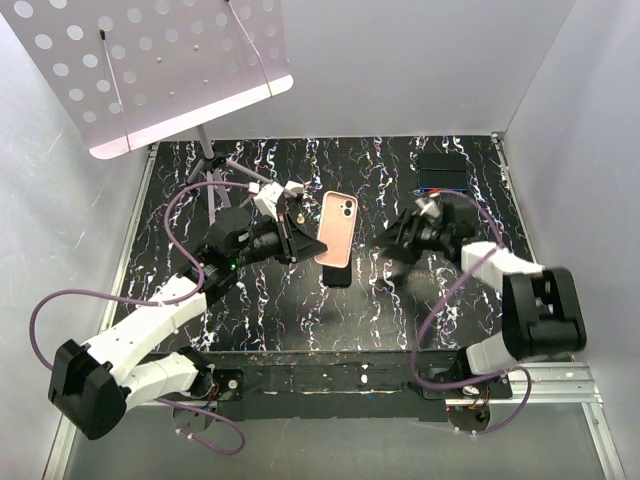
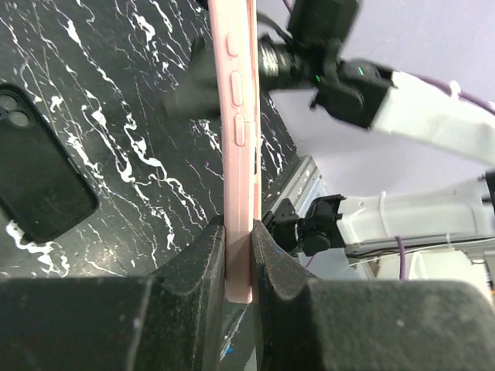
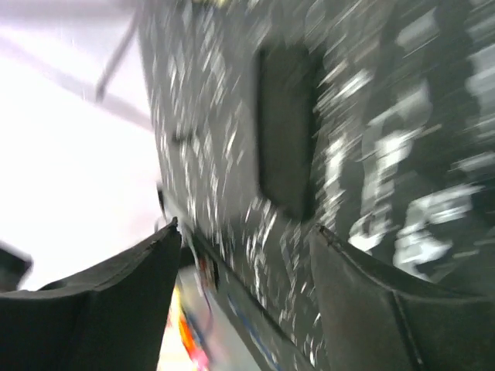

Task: Take the phone out of the phone case
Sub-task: Place the phone case at the center of the board.

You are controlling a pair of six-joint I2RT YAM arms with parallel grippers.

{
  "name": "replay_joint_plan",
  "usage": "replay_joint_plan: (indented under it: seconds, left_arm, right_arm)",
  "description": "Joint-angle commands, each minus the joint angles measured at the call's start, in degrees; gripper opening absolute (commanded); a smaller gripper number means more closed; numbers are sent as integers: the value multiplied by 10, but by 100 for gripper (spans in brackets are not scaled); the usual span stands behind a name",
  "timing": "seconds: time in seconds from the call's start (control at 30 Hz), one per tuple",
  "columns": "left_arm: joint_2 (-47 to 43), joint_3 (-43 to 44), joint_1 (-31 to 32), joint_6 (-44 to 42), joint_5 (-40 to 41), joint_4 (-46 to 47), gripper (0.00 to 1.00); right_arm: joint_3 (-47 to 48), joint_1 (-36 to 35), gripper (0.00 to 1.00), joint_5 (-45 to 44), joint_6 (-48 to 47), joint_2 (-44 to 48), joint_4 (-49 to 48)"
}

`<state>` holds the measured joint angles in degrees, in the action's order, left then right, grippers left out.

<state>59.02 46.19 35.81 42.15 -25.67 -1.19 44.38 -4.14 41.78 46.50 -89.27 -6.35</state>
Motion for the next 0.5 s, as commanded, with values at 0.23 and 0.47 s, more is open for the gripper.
replay_joint_plan:
  seconds: [0.23, 0.47]
  left_arm:
    - [45, -51, 5, 126, -40, 166, 0]
    - [64, -55, 34, 152, -28, 181, 0]
  right_arm:
    - [-241, -152, 57, 120, 184, 269, -401]
    - [-229, -165, 52, 73, 248, 267, -476]
